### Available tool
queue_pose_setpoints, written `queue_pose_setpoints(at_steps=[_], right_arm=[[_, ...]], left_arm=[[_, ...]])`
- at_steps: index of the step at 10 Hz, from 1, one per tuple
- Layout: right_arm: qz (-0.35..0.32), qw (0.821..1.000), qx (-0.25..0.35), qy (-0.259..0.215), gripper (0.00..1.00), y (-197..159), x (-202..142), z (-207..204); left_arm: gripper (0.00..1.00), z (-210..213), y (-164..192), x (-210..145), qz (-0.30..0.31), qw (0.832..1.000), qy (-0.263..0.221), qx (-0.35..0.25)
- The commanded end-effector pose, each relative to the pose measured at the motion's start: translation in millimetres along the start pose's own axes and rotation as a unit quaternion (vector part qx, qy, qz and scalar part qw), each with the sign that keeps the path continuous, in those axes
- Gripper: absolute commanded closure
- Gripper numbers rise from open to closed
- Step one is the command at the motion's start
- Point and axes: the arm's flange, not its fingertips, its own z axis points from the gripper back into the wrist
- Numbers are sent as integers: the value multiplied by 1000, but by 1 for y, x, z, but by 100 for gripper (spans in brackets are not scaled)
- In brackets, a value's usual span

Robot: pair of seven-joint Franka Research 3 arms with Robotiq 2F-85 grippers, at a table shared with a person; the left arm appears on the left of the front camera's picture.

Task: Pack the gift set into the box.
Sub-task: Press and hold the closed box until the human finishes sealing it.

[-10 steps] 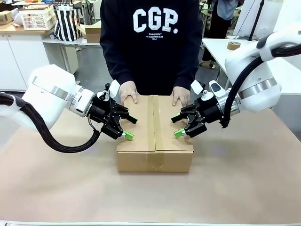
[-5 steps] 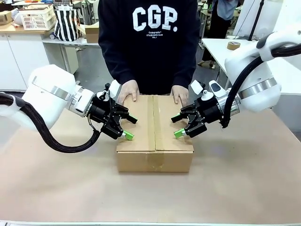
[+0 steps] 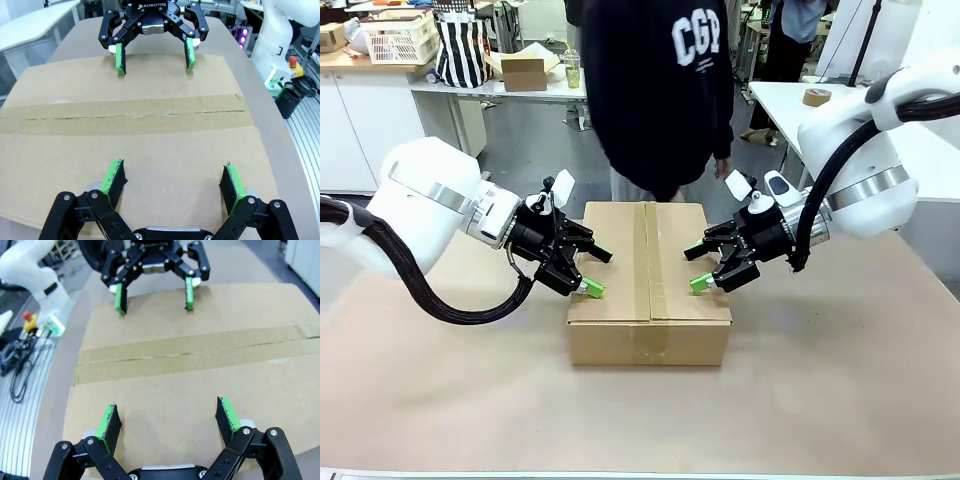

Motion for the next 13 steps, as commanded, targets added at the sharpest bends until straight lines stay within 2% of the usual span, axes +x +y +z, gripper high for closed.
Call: queue_pose_setpoints(at_steps=[1,13], right_arm=[[-3,1000,-3,2,0,1,-2,-1],[-3,1000,-3,2,0,1,-2,-1]], left_arm=[[0,-1,0,-3,5,1000,-6,0],[0,-1,0,-3,5,1000,-6,0]])
